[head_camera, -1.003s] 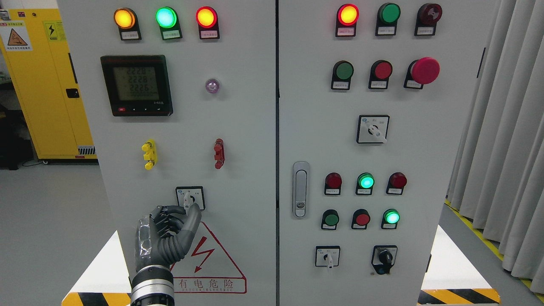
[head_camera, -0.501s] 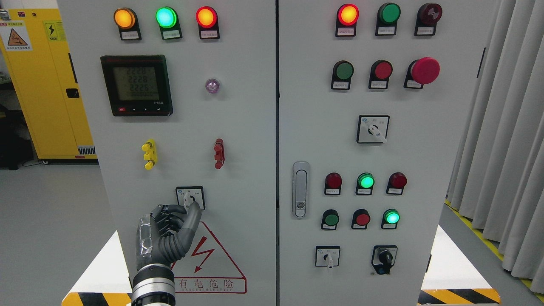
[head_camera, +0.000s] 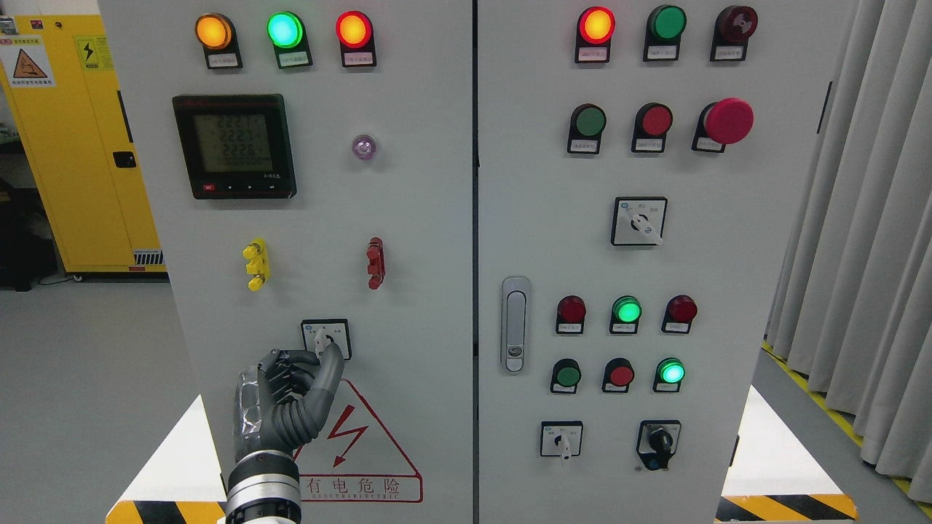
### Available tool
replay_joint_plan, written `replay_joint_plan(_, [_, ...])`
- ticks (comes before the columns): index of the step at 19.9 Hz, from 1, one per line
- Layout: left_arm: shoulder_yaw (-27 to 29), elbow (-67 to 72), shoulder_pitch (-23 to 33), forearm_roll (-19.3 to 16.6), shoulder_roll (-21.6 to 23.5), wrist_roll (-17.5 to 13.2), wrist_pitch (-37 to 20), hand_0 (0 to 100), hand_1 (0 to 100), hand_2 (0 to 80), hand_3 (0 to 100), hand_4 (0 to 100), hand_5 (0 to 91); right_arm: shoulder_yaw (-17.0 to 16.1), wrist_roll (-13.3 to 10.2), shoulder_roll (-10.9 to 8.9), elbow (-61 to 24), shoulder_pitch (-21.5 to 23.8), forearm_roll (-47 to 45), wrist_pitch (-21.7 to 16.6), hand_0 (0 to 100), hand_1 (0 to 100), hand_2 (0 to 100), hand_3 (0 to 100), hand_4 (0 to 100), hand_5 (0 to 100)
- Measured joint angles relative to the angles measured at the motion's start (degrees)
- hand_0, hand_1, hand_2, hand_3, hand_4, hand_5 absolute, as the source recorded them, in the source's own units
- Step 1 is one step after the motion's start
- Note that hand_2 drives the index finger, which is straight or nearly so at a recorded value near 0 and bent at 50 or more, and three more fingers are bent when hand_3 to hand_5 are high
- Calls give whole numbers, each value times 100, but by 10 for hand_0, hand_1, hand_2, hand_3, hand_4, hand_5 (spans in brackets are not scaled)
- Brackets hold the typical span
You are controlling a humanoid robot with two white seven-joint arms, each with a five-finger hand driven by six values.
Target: Turn on light switch 1
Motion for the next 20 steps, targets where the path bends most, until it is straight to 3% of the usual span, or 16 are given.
replay_joint_plan(20, [1, 27, -44, -14, -4, -3, 46, 266, 636, 610, 905, 873, 828, 0, -7, 0, 0, 0, 0, 0, 0, 500, 40, 0, 0, 0])
